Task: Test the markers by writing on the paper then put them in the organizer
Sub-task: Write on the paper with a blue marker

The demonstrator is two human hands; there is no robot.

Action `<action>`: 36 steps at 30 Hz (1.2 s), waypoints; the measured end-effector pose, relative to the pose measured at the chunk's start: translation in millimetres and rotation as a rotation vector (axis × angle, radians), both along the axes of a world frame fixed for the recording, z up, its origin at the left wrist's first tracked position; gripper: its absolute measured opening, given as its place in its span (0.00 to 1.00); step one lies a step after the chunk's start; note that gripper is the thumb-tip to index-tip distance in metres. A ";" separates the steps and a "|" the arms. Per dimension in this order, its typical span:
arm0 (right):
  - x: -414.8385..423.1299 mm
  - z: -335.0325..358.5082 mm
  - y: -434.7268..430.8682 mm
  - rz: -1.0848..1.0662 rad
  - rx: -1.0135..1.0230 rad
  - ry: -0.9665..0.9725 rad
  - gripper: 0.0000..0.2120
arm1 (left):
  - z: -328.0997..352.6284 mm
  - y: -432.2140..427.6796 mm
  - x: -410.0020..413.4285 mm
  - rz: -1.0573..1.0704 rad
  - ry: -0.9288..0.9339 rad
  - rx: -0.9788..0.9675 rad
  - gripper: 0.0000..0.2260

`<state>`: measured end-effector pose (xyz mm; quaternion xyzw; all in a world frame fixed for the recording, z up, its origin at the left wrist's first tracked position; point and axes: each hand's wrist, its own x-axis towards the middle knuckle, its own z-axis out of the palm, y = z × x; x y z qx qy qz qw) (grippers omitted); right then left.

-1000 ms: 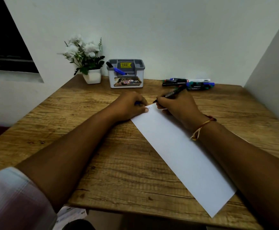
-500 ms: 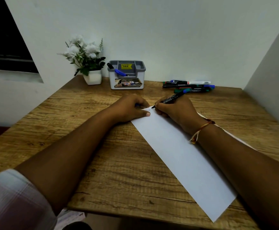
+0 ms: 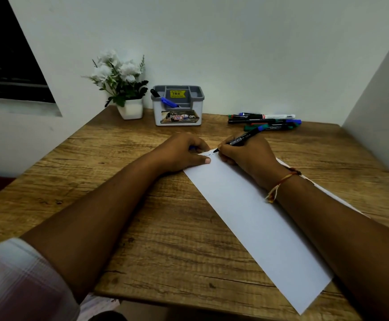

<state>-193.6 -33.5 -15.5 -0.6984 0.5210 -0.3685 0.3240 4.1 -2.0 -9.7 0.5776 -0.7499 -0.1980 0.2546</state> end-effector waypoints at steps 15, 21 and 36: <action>-1.0 1.4 0.0 -0.032 0.013 -0.002 0.08 | -2.3 -3.6 1.2 -0.012 -0.026 -0.016 0.15; -0.9 1.6 1.1 -0.014 0.006 0.001 0.07 | -2.2 -3.1 0.8 -0.014 -0.021 -0.010 0.15; -2.6 1.6 -0.6 -0.032 -0.014 -0.005 0.07 | -0.9 -1.4 0.1 -0.003 -0.022 -0.005 0.15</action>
